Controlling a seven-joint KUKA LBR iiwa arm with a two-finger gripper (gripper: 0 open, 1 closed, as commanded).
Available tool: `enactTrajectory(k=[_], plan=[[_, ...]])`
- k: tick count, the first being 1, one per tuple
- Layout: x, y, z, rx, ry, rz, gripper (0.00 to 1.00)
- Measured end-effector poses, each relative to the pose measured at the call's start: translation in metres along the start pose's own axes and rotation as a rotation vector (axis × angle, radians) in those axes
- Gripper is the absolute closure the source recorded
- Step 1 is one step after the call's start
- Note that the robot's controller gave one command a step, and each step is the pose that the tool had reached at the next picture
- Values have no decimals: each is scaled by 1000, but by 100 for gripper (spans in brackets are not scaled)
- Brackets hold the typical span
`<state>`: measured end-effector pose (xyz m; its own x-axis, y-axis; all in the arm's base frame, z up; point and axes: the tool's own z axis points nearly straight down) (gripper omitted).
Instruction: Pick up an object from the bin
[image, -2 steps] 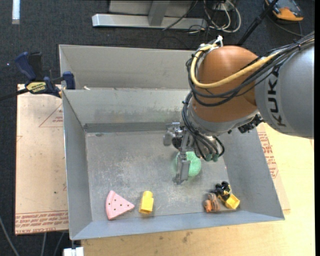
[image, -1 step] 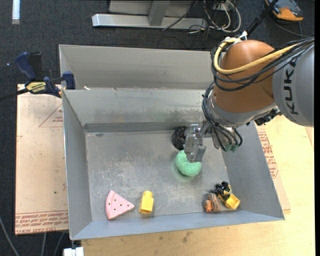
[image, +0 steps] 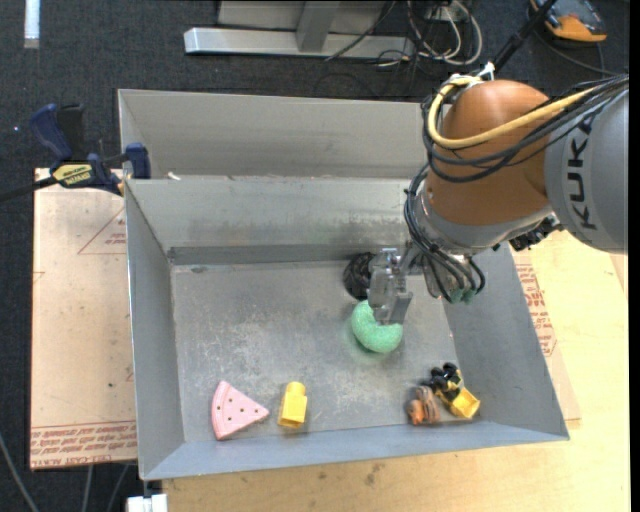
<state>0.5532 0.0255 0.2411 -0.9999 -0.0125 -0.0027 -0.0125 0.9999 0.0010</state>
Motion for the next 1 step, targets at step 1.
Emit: enactTrajectory(k=[1], plan=[[2,5,19,0,-1,-24,100]])
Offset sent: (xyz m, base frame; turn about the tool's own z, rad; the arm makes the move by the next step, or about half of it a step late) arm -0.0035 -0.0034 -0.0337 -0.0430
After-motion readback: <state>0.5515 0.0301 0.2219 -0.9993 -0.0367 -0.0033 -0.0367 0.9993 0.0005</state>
